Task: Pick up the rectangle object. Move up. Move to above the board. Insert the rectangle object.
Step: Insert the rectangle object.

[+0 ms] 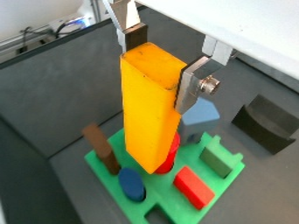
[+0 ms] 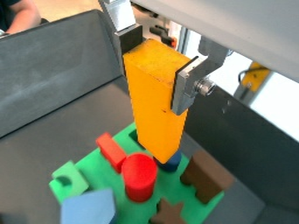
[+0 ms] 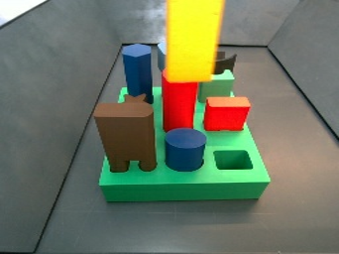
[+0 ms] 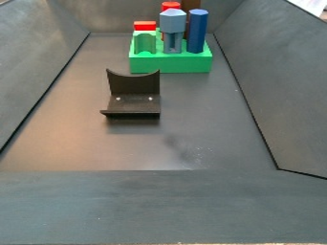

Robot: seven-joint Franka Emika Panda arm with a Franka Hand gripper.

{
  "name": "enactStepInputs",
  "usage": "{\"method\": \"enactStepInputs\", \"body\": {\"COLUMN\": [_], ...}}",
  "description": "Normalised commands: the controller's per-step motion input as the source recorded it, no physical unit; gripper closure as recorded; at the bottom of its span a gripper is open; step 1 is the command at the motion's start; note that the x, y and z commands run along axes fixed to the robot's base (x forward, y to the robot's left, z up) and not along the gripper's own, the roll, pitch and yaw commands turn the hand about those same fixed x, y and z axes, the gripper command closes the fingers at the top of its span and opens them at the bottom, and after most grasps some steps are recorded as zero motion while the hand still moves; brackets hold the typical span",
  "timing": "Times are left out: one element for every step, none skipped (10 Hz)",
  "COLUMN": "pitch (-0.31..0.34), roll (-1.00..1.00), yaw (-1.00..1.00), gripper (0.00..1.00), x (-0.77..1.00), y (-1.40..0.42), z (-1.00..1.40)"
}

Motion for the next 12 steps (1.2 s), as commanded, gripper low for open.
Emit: {"method": "enactStepInputs", "body": {"pitch": [-0.071,-0.107,-0.121,-0.096,-0.099,-0.070,0.064,-0.021,-0.071,-0.154,-0.193,-0.174], "roll": [0.00,0.00,0.00,0.08,0.16,0.20,0.01,0.00,0.00,0.01,0.03,0.04], "yaw": [0.23,0.21,0.16,0.00,0.00,-0.01,-0.06,0.00,0.00,0.00,0.01,0.05], "gripper": [1.00,1.00,1.00,1.00,1.00,1.00,1.00,1.00,1.00,1.00,1.00,1.00], "x": [0.78,0.80,0.85,0.95,0.96,0.81,0.29,0.00,0.15,0.27,0.31,0.39], "y": [-0.47,-0.41,-0.29,-0.13,-0.04,0.00,0.00,0.00,0.00,0.00,0.00,0.00], "z": [-0.19,-0.28,-0.27,-0.33,-0.43,-0.36,-0.02,-0.04,-0.27,-0.46,-0.52,-0.55]}}
